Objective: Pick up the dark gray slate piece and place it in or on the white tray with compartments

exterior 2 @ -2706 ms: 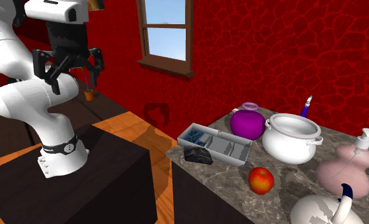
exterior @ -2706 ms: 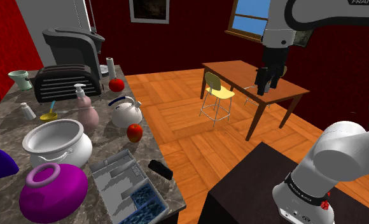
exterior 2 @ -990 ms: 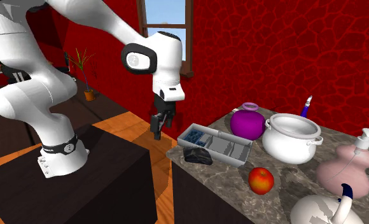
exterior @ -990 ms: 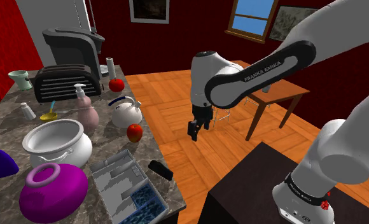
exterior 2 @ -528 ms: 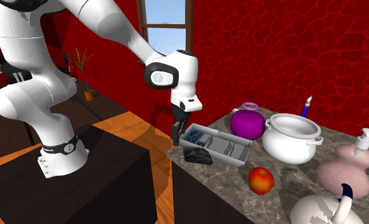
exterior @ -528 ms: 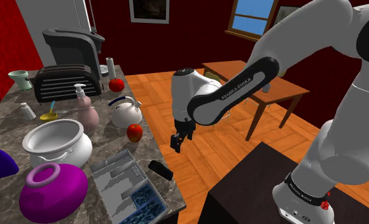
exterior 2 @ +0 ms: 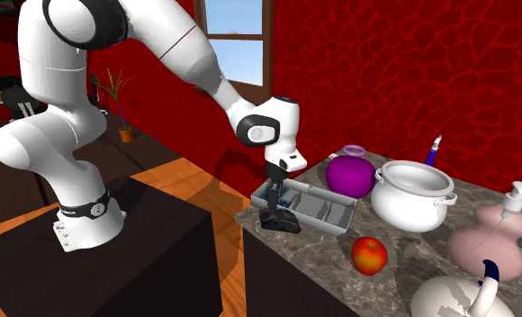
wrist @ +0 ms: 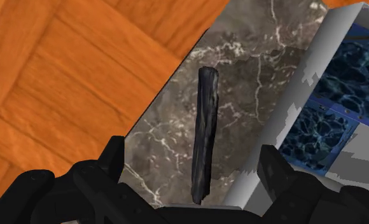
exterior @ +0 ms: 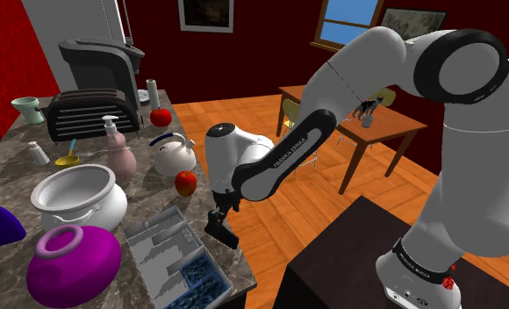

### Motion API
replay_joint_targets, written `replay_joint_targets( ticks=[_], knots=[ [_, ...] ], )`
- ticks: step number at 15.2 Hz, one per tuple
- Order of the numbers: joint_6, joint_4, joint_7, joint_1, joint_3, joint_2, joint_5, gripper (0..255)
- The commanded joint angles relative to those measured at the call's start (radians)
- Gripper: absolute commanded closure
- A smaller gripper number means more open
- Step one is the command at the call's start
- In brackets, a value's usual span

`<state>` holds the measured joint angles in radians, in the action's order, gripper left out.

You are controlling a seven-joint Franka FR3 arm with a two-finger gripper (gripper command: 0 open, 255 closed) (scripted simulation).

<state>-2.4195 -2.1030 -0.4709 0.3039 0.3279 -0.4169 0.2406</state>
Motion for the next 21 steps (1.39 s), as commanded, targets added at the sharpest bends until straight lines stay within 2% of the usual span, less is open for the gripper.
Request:
replay_joint_targets(
  ticks=[1, 9, 17, 18, 21],
  knots=[
    [-0.014, 0.06, -0.019, 0.03, -0.01, -0.073, 0.033, 0],
    [-0.087, 0.064, -0.045, 0.05, -0.042, -0.153, 0.072, 0],
    [-0.087, 0.064, -0.044, 0.05, -0.042, -0.153, 0.072, 0],
    [-0.087, 0.064, -0.044, 0.05, -0.042, -0.153, 0.072, 255],
    [-0.087, 0.064, -0.044, 0.05, -0.042, -0.153, 0.072, 255]
  ],
)
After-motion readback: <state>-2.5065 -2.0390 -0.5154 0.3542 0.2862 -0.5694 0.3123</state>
